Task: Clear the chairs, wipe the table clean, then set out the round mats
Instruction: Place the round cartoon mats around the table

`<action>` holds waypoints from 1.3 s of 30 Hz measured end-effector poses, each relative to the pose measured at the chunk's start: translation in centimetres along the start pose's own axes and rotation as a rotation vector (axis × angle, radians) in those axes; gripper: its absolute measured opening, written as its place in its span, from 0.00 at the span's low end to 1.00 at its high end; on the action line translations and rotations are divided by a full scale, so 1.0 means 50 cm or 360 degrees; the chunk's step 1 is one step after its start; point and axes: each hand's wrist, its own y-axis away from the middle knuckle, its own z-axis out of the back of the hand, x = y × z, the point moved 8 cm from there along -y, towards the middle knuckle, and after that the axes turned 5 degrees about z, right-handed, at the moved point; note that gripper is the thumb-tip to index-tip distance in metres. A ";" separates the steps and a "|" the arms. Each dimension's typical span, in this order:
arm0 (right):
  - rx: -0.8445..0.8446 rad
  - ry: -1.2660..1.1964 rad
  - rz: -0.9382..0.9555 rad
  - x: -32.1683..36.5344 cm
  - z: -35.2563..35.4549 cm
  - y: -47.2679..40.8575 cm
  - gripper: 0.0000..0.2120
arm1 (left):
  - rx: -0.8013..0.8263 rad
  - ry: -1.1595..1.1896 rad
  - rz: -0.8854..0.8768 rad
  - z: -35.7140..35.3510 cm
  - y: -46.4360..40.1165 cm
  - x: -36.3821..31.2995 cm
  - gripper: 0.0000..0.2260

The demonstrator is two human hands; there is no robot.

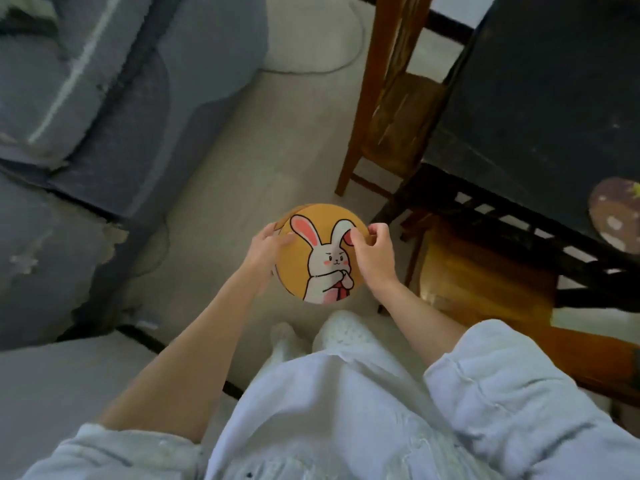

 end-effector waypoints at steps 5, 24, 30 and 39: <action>-0.0343 -0.0131 -0.0012 0.042 0.083 -0.065 0.09 | 0.0279 -0.0391 -0.0073 -0.115 -0.076 -0.147 0.10; -0.1152 -0.0403 -0.0385 0.124 0.470 -0.456 0.03 | 0.0805 -0.1063 -0.0532 -0.720 -0.253 -0.659 0.14; -0.1365 -0.0386 -0.0493 0.157 0.541 -0.531 0.04 | 0.0722 -0.1176 -0.0714 -0.890 -0.300 -0.810 0.16; -0.1930 -0.1588 -0.0762 0.125 0.530 -0.640 0.06 | 0.0403 -0.1044 -0.1116 -0.990 -0.385 -0.980 0.17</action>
